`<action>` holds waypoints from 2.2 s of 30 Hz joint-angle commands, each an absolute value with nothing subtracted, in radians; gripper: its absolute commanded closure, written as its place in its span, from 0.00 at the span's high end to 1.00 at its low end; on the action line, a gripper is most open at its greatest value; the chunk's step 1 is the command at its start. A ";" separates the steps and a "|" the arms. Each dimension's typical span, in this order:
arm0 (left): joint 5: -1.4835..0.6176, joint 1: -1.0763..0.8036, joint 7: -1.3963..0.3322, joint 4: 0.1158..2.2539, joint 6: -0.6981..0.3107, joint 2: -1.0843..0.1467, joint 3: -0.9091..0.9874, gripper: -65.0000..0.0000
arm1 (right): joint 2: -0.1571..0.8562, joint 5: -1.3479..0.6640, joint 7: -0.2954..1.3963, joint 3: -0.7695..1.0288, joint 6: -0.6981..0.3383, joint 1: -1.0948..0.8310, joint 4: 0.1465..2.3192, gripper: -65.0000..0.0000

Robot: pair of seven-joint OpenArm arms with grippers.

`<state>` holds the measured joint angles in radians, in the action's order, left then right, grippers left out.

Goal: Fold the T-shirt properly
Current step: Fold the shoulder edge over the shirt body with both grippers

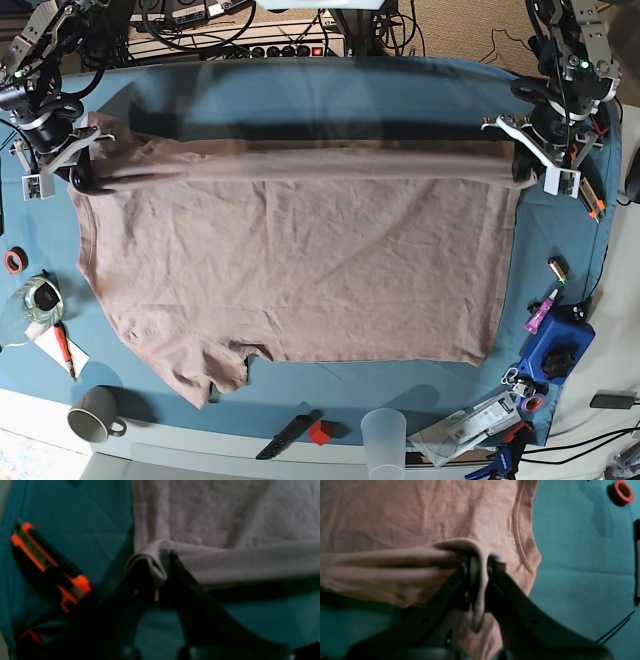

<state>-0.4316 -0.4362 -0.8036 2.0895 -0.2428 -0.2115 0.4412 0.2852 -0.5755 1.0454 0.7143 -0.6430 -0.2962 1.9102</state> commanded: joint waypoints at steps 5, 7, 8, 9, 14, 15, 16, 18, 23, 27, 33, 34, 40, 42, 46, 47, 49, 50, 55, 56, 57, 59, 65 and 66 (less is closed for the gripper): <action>-0.451 -0.393 -0.776 2.084 -0.237 -0.225 0.447 0.00 | 0.307 -0.550 0.992 0.693 -0.621 -0.245 1.845 0.00; -0.474 -0.364 -0.776 2.034 -0.264 -0.239 0.441 0.00 | 0.308 -0.552 0.992 0.693 -0.621 -0.211 1.797 0.00; -0.473 -0.346 -0.776 2.003 -0.284 -0.247 0.435 0.00 | 0.308 -0.551 0.993 0.693 -0.621 -0.192 1.776 0.00; -0.473 -0.327 -0.777 1.974 -0.290 -0.256 0.429 0.00 | 0.308 -0.548 0.993 0.693 -0.622 -0.174 1.758 0.00; -0.472 -0.233 -0.777 1.880 -0.289 -0.284 0.398 0.00 | 0.308 -0.537 0.991 0.693 -0.625 -0.097 1.707 0.00; -0.472 -0.214 -0.777 1.864 -0.289 -0.288 0.386 0.00 | 0.308 -0.527 0.991 0.693 -0.628 -0.081 1.695 0.00; -0.472 -0.196 -0.777 1.848 -0.289 -0.292 0.371 0.00 | 0.308 -0.518 0.991 0.693 -0.631 -0.065 1.683 0.00; -0.451 -0.155 -0.777 1.809 -0.289 -0.297 0.329 0.00 | 0.308 -0.503 0.989 0.693 -0.632 -0.035 1.652 0.00; -0.350 -0.046 -0.777 1.719 -0.271 -0.297 0.255 0.00 | 0.308 -0.495 0.977 0.693 -0.632 0.038 1.536 0.00; -0.351 0.031 -0.777 1.657 -0.271 -0.297 0.251 0.00 | 0.311 -0.469 0.962 0.693 -0.643 0.096 1.461 0.00; -0.352 0.109 -0.776 1.541 -0.289 -0.297 0.251 0.00 | 0.321 -0.385 0.928 0.616 -0.653 0.176 1.389 0.00; -0.351 0.117 -0.776 1.525 -0.289 -0.297 0.251 0.00 | 0.325 -0.362 0.922 0.585 -0.649 0.187 1.377 0.00; -0.359 0.131 -0.743 1.504 -0.290 -0.296 0.250 0.00 | 0.329 -0.294 0.868 0.503 -0.551 0.223 1.343 0.00; -0.358 0.131 -0.738 1.504 -0.290 -0.296 0.251 0.00 | 0.330 -0.285 0.867 0.505 -0.542 0.230 1.334 0.00; -0.358 0.139 -0.723 1.503 -0.290 -0.296 0.251 0.00 | 0.330 -0.263 0.867 0.505 -0.542 0.233 1.327 0.00; -0.358 0.146 -0.725 1.502 -0.290 -0.295 0.251 0.00 | 0.330 -0.263 0.865 0.505 -0.542 0.233 1.327 0.00; -0.358 0.159 -0.724 1.502 -0.309 -0.295 0.250 0.00 | 0.330 -0.263 0.858 0.505 -0.542 0.233 1.327 0.00; -0.358 0.165 -0.725 1.502 -0.324 -0.294 0.250 0.00 | 0.330 -0.262 0.857 0.505 -0.542 0.233 1.327 0.00; -0.356 0.199 -0.724 1.452 -0.334 -0.294 0.197 0.00 | 0.330 -0.253 0.850 0.505 -0.542 0.233 1.327 0.00; -0.348 0.208 -0.724 1.429 -0.334 -0.294 0.182 0.00 | 0.330 -0.241 0.843 0.505 -0.542 0.233 1.327 0.00; -0.338 0.216 -0.723 1.408 -0.330 -0.294 0.169 0.00 | 0.330 -0.229 0.835 0.505 -0.542 0.233 1.327 0.00; -0.331 0.228 -0.713 1.382 -0.295 -0.294 0.157 0.00 | 0.330 -0.215 0.834 0.505 -0.542 0.233 1.327 0.00; -0.332 0.253 -0.709 1.375 -0.276 -0.294 0.160 0.00 | 0.330 -0.215 0.801 0.505 -0.542 0.234 1.327 0.00; -0.332 0.255 -0.709 1.375 -0.287 -0.294 0.160 0.00 | 0.330 -0.212 0.800 0.505 -0.542 0.236 1.327 0.00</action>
